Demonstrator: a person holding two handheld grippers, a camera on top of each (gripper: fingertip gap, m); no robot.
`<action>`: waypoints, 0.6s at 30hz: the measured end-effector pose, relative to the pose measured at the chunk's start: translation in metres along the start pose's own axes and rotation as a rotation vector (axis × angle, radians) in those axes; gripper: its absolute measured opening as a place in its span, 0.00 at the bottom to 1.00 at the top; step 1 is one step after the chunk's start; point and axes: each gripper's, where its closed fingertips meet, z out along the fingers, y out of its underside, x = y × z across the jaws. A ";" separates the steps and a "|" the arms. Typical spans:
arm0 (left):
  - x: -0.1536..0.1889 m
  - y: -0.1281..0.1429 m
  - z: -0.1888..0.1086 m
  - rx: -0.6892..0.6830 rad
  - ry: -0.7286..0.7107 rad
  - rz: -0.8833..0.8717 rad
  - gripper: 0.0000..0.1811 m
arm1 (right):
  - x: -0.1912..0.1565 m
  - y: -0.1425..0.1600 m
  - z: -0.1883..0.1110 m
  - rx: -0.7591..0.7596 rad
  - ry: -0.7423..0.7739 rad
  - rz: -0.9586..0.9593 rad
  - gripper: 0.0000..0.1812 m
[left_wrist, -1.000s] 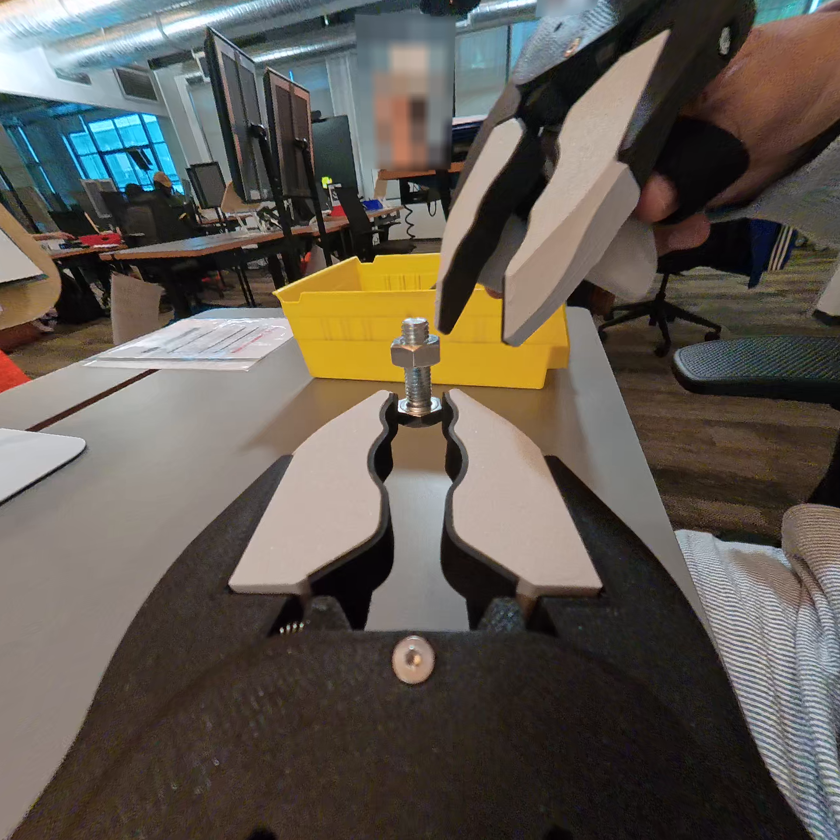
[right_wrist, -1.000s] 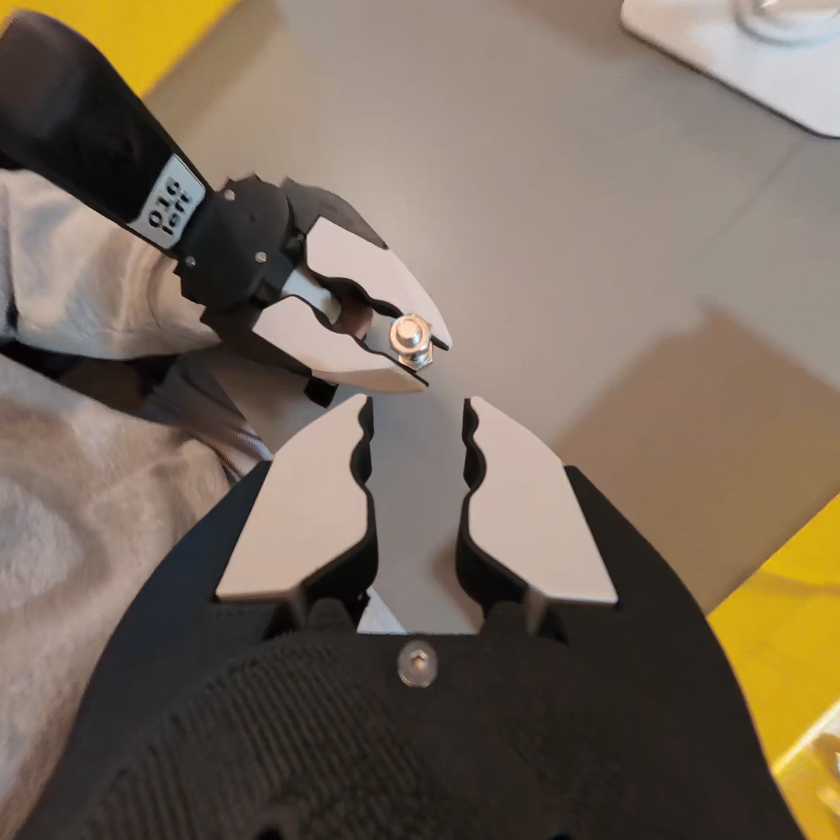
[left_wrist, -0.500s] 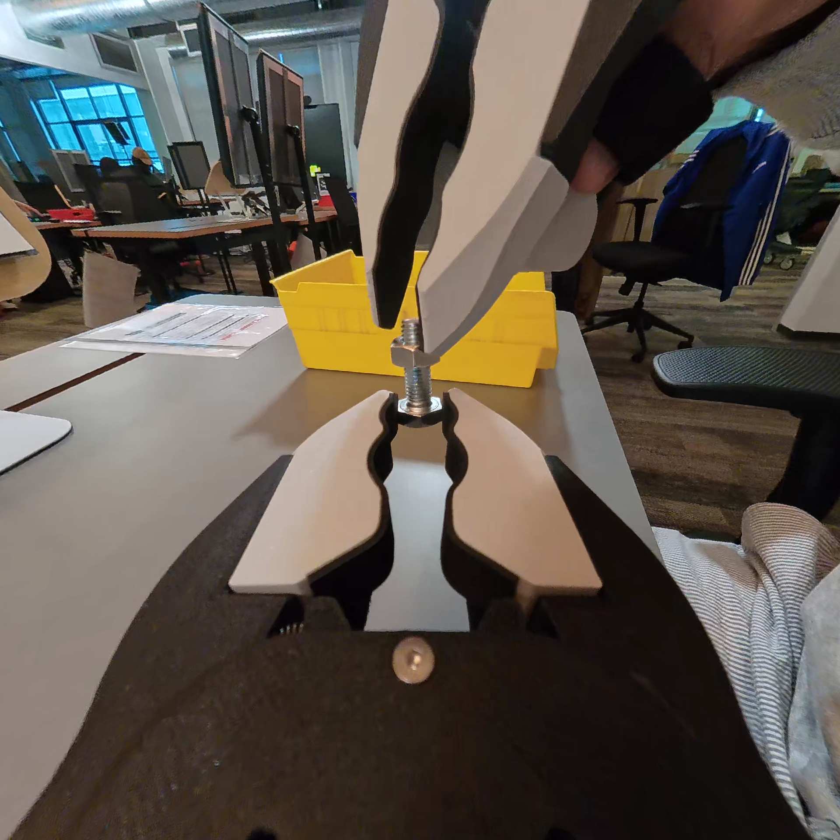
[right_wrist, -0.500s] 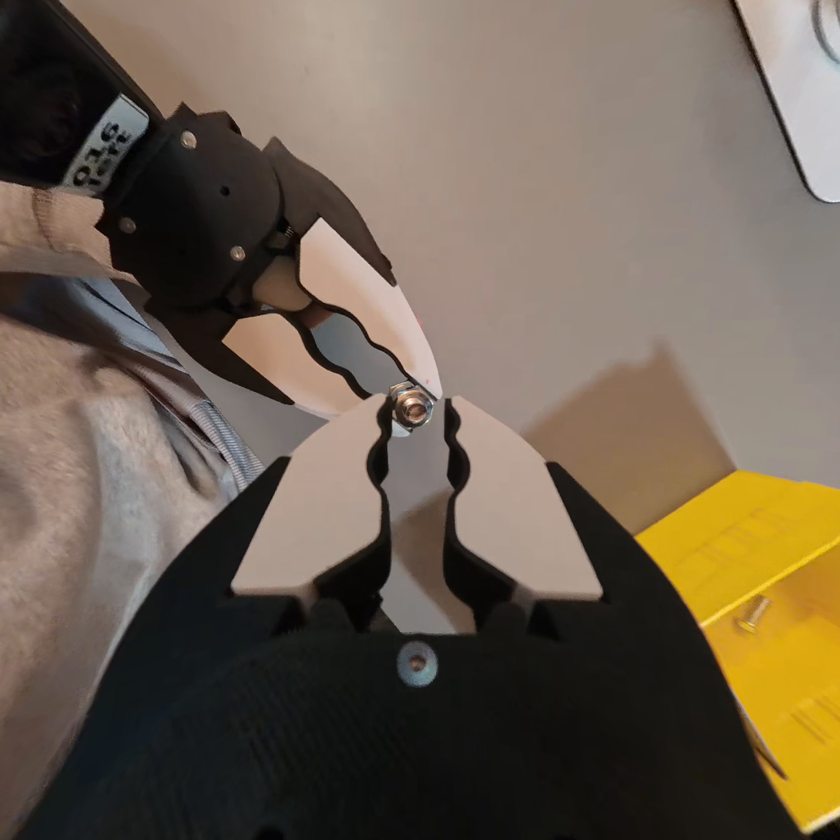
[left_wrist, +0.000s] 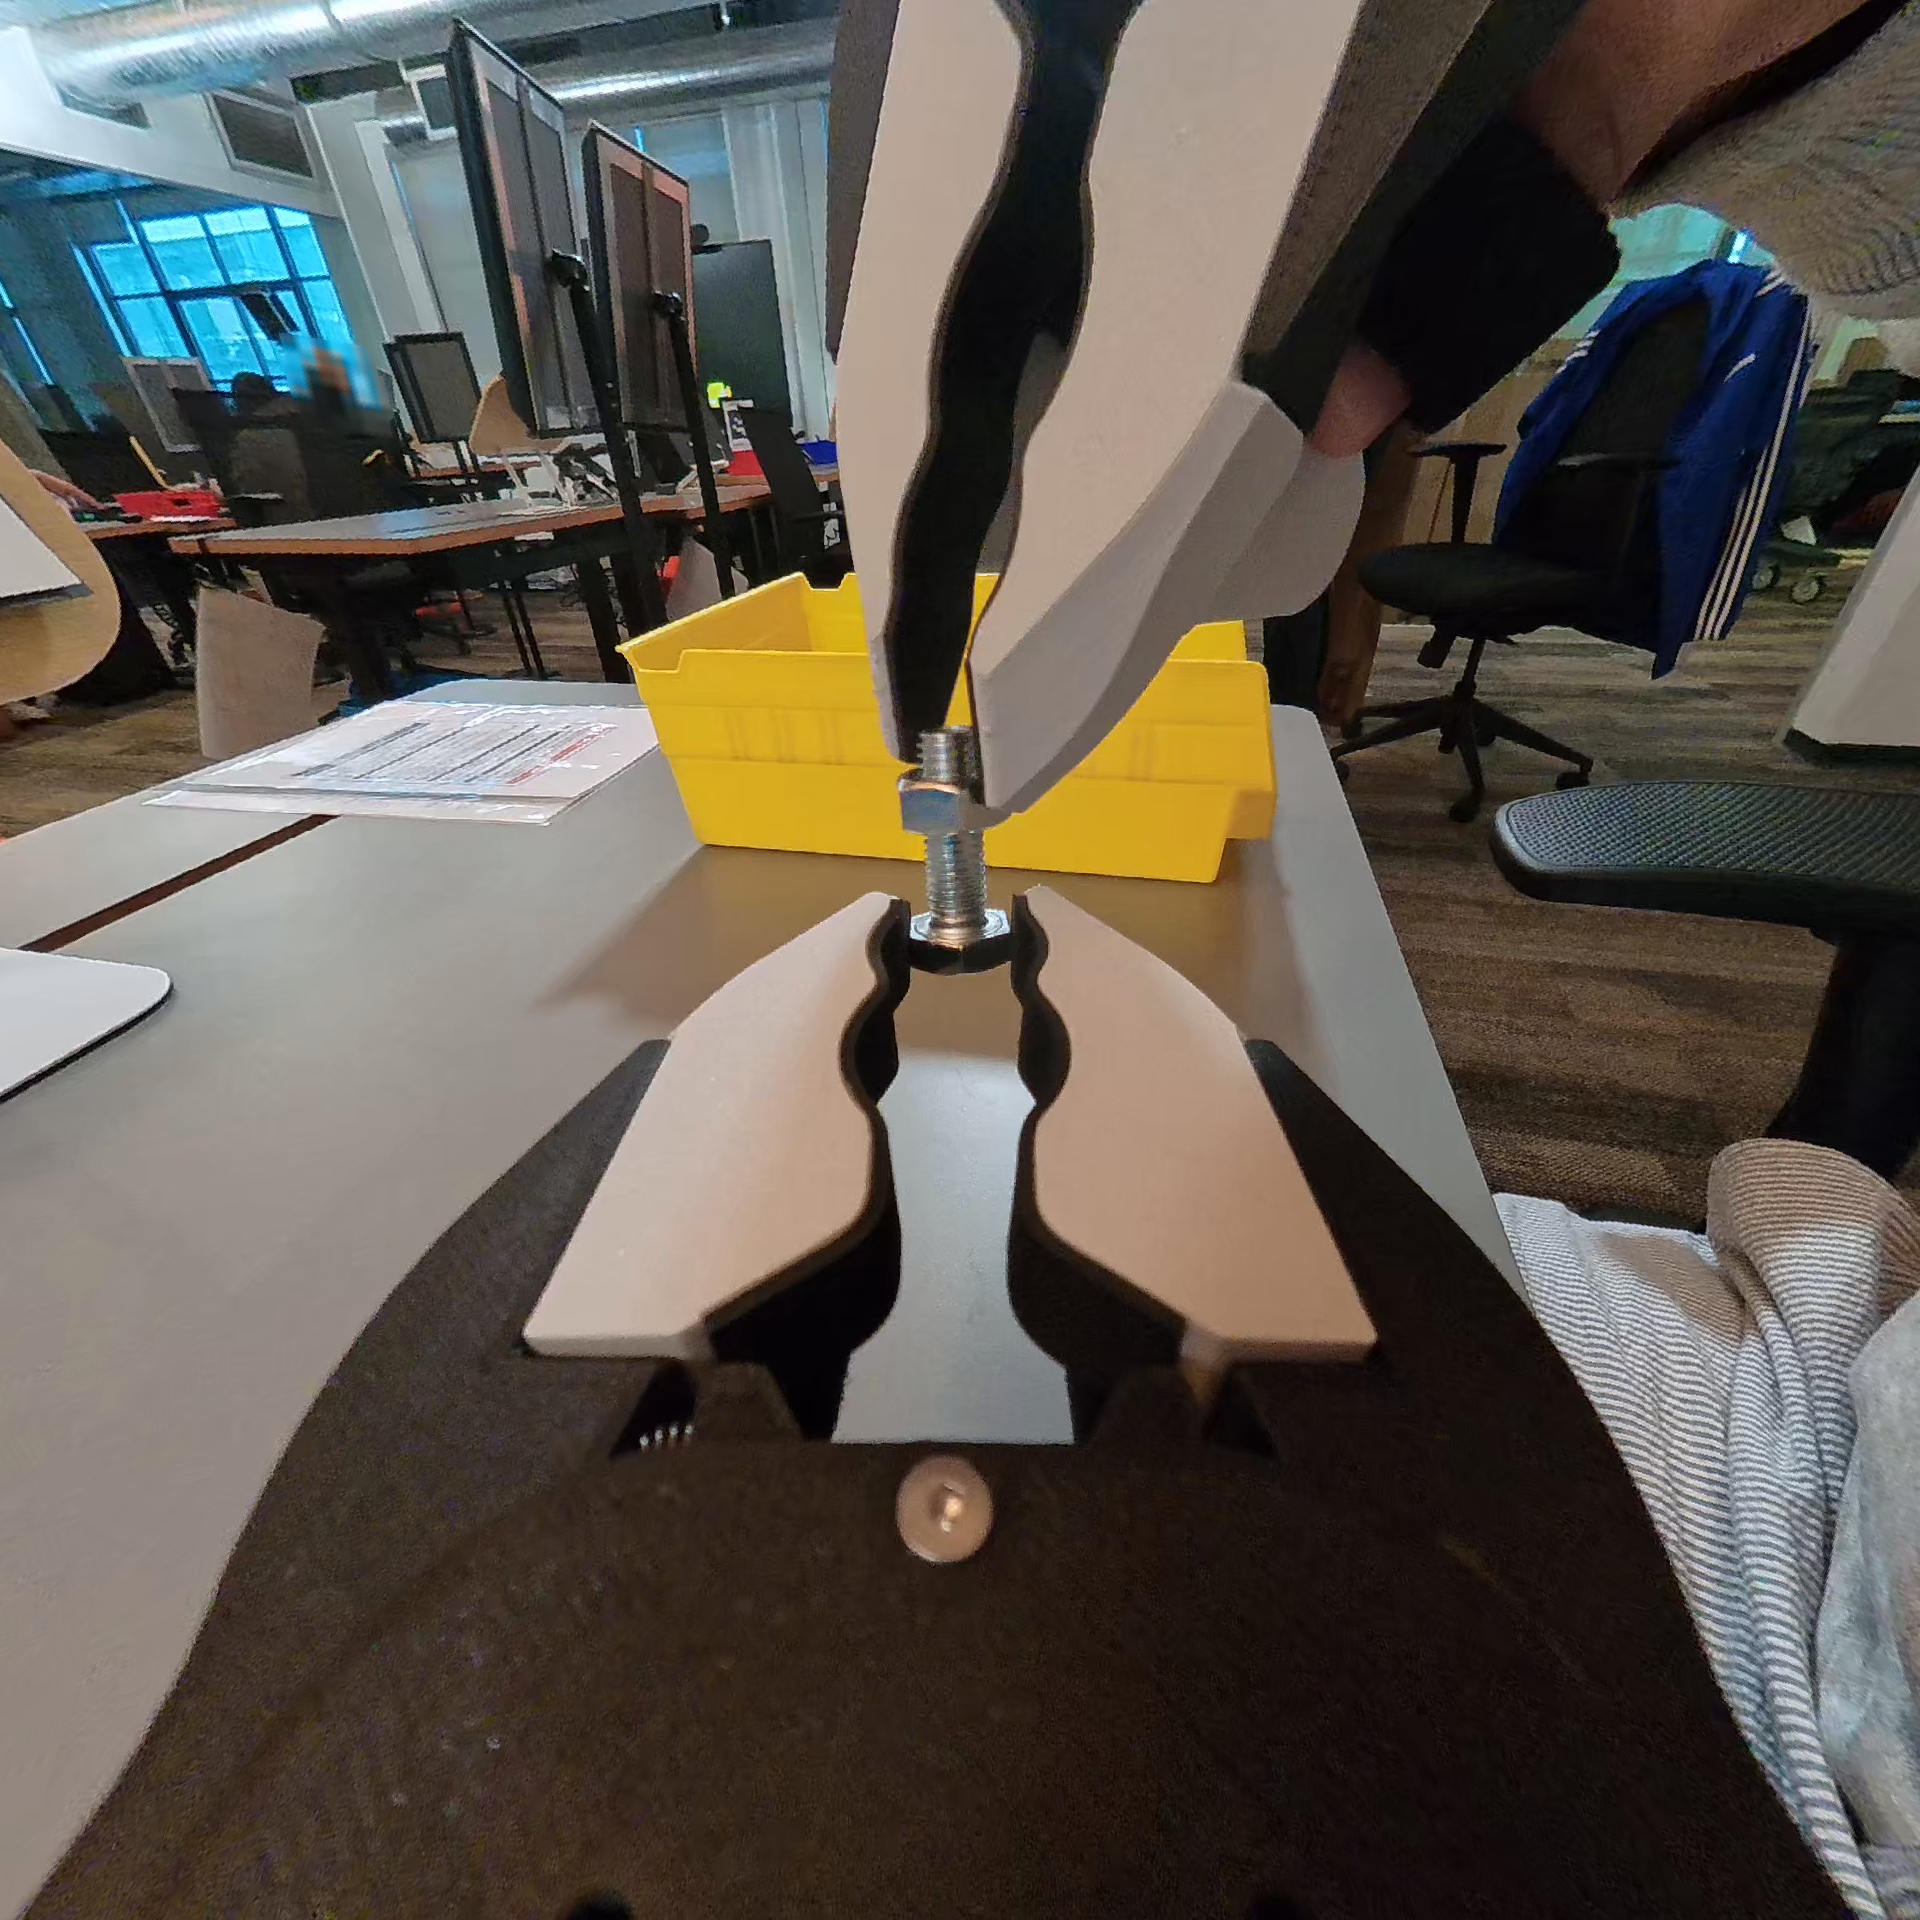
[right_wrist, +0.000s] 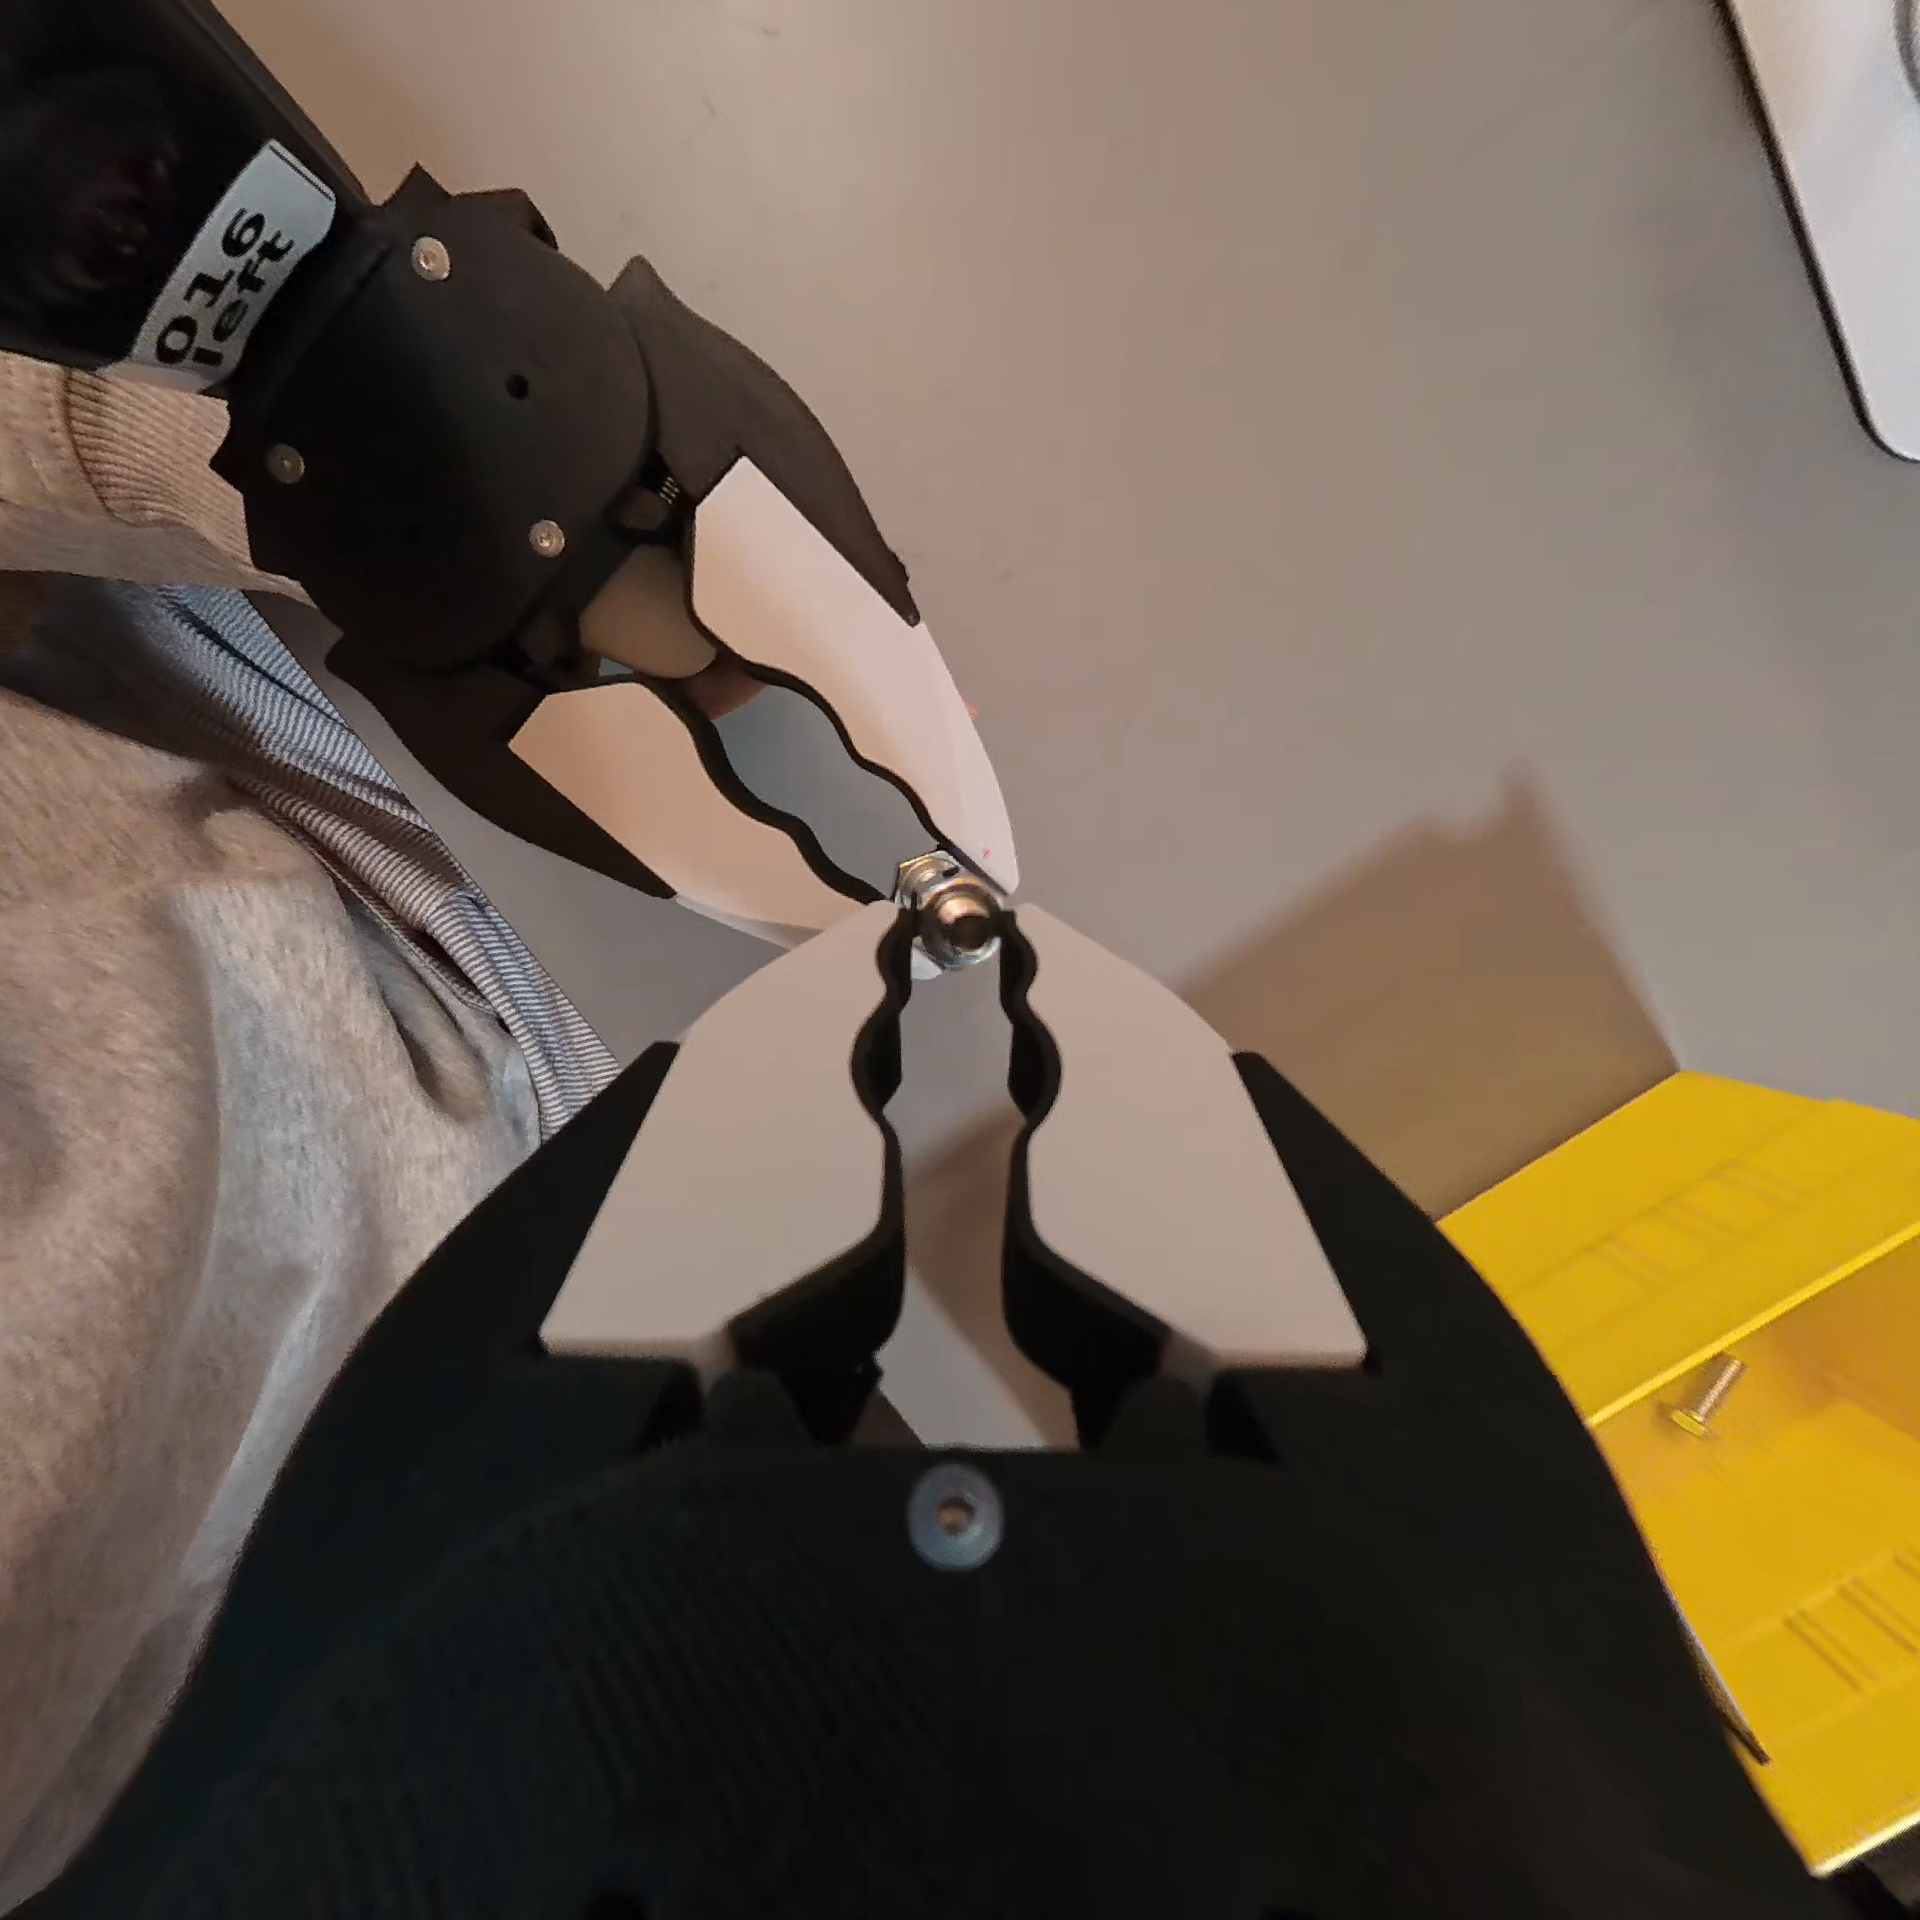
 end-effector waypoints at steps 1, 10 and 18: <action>0.000 0.000 0.000 0.003 0.000 -0.001 0.11 | 0.001 0.001 0.001 -0.009 0.001 0.004 0.11; 0.001 -0.001 0.000 0.005 0.016 -0.027 0.11 | -0.003 -0.004 0.007 -0.020 -0.010 -0.042 0.10; 0.001 -0.002 0.000 0.003 0.014 -0.025 0.11 | -0.020 -0.012 0.008 -0.032 -0.039 -0.108 0.11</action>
